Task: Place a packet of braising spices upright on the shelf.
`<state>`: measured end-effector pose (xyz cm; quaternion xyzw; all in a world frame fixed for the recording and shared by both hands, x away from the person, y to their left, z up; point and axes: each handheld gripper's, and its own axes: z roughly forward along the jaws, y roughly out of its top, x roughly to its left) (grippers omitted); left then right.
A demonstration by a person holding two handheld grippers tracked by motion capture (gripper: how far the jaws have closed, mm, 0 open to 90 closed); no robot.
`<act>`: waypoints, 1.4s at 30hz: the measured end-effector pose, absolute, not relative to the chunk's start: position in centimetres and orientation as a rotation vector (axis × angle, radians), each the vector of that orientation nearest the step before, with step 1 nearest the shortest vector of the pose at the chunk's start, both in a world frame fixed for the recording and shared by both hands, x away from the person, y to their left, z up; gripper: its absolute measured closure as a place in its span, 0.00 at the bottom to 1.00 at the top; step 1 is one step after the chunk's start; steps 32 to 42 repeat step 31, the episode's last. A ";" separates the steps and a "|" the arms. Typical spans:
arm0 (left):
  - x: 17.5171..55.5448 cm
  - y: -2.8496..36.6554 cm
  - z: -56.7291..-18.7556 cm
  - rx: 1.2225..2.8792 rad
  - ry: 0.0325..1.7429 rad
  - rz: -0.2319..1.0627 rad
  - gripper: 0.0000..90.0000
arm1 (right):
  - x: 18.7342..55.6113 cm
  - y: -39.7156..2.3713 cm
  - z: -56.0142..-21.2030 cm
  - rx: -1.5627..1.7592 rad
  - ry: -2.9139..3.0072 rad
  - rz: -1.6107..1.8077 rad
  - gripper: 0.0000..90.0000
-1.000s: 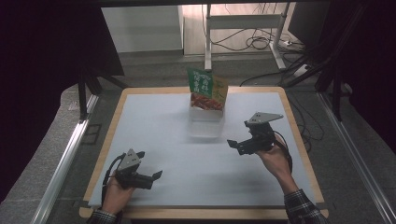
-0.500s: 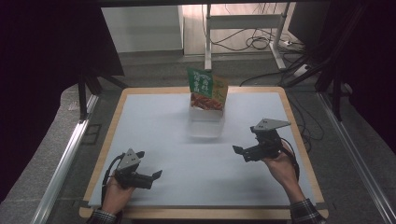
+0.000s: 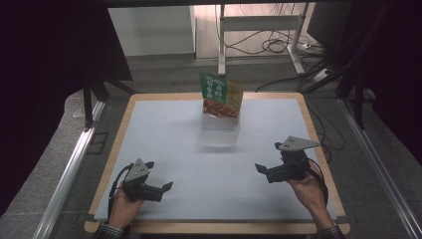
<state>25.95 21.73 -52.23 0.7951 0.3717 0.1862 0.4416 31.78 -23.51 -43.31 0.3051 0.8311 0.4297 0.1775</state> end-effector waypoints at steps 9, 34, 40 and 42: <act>25.9 21.7 -52.2 1.976 0.923 0.464 0.01 | 30.4 -24.9 -44.4 0.902 2.346 1.247 0.00; 26.0 21.5 -52.3 1.996 0.924 0.464 0.01 | 29.5 -26.7 -47.5 0.953 2.390 1.180 0.00; 26.0 21.5 -52.3 1.996 0.924 0.464 0.01 | 29.5 -26.7 -47.5 0.953 2.390 1.180 0.00; 26.0 21.5 -52.3 1.996 0.924 0.464 0.01 | 29.5 -26.7 -47.5 0.953 2.390 1.180 0.00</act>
